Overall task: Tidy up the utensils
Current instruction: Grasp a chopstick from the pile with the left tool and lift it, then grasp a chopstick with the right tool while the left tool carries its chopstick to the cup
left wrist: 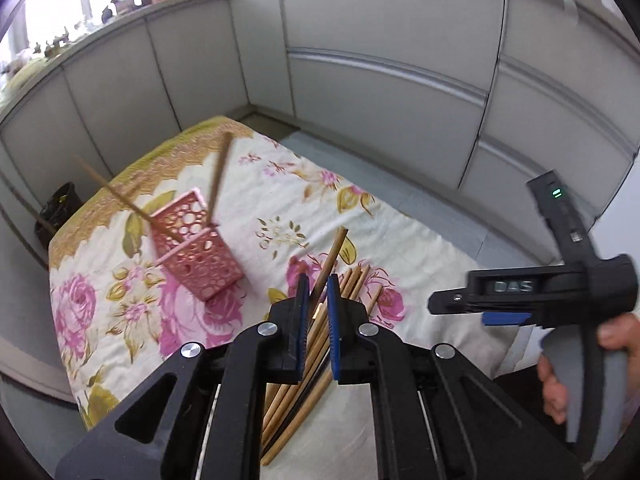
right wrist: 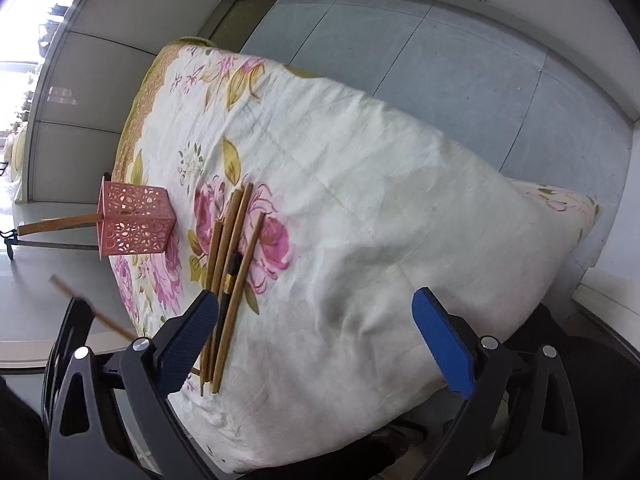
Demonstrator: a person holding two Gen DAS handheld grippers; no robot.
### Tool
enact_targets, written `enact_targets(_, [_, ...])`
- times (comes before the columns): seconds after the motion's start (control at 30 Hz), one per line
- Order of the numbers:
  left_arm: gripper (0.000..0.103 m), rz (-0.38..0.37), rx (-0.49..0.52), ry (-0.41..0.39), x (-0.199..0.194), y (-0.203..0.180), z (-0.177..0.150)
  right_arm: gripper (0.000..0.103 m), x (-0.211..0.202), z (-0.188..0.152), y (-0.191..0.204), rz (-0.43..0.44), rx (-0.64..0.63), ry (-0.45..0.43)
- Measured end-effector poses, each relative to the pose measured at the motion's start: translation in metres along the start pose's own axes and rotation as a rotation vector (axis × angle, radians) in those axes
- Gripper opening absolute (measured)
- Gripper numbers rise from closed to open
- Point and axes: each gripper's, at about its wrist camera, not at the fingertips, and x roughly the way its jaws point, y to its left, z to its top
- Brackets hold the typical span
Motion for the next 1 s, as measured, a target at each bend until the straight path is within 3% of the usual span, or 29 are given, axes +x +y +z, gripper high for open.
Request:
enact_targets(0.1, [0.007, 0.006, -0.069, -0.088, -0.045, 0.019, -0.011, 0.082, 0.014, -0.001, 0.018, -0.02, -0.001, 0.041])
enact_targets(0.17, [0.005, 0.005, -0.106, -0.142, -0.067, 0.027, -0.017, 0.067, 0.025, 0.0, 0.03, -0.057, 0.005, 0.06])
enact_targets(0.27, [0.004, 0.004, -0.14, -0.238, -0.105, 0.037, -0.024, 0.055, 0.038, 0.005, 0.041, -0.133, 0.013, 0.057])
enact_targets(0.5, [0.004, -0.044, -0.176, -0.413, -0.166, 0.054, -0.034, 0.038, 0.051, 0.015, 0.066, -0.246, 0.01, 0.014])
enact_targets(0.8, [0.004, -0.052, -0.2, -0.48, -0.192, 0.064, -0.044, 0.012, 0.065, 0.014, 0.092, -0.423, -0.067, -0.083])
enact_targets(0.93, [0.004, -0.058, -0.219, -0.483, -0.193, 0.067, -0.044, 0.008, 0.063, 0.008, 0.088, -0.395, -0.105, -0.128])
enact_targets(1.0, [0.004, -0.066, -0.231, -0.491, -0.195, 0.067, -0.044, 0.0, 0.054, 0.003, 0.085, -0.371, -0.126, -0.168])
